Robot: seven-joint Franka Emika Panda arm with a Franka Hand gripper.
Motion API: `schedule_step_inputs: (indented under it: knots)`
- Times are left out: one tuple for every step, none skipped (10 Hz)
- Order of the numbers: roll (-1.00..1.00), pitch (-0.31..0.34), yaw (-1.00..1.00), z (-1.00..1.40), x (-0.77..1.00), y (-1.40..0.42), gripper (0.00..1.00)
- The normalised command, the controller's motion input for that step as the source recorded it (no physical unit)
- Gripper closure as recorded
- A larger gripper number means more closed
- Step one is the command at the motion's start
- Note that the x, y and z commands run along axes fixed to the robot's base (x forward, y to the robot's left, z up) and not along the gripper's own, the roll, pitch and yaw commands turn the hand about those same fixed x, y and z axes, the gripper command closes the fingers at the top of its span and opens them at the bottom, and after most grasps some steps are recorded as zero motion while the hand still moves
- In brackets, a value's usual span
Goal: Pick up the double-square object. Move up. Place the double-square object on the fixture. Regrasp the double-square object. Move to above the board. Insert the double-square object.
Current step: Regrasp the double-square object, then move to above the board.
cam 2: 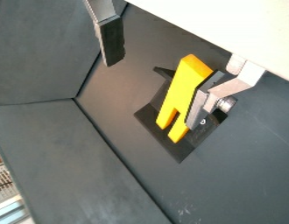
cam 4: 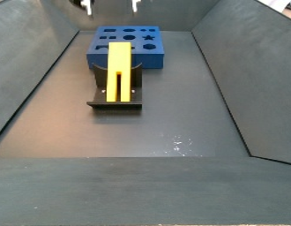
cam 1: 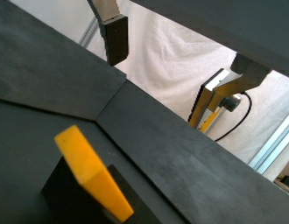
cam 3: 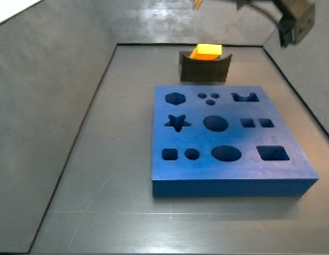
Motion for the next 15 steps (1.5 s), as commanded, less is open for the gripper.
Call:
schedule_step_inputs:
  knots:
    - [0.06, -0.152, -0.08, -1.00, 0.05, 0.03, 0.00]
    - [0.06, -0.127, -0.10, -1.00, 0.04, 0.03, 0.00]
    - [0.05, -0.096, -0.11, -1.00, 0.04, 0.03, 0.00]
    - [0.05, -0.070, -0.11, -1.00, 0.04, 0.03, 0.00]
    - [0.05, -0.054, -0.10, -0.94, 0.04, 0.02, 0.00]
    - [0.04, -0.025, -0.08, -0.72, 0.03, 0.02, 0.00]
    - [0.04, -0.017, -0.07, -0.63, 0.03, 0.01, 0.00]
    - [0.04, -0.003, -0.05, -0.46, 0.03, 0.01, 0.00]
    - [0.04, 0.004, -0.03, -0.34, 0.04, 0.01, 0.00]
    - [0.05, 0.012, -0.01, -0.18, 0.05, 0.01, 0.00]
    - [0.00, 0.000, 0.00, 0.00, 0.00, 0.00, 1.00]
    - [-0.38, -0.215, 0.37, 1.00, 0.22, -0.26, 1.00]
    - [-0.37, -0.210, 0.35, 1.00, 0.22, -0.26, 1.00]
    - [-0.25, -0.211, 0.23, 1.00, 0.19, -0.23, 1.00]
    - [-0.16, -0.223, 0.13, 1.00, 0.18, -0.22, 1.00]
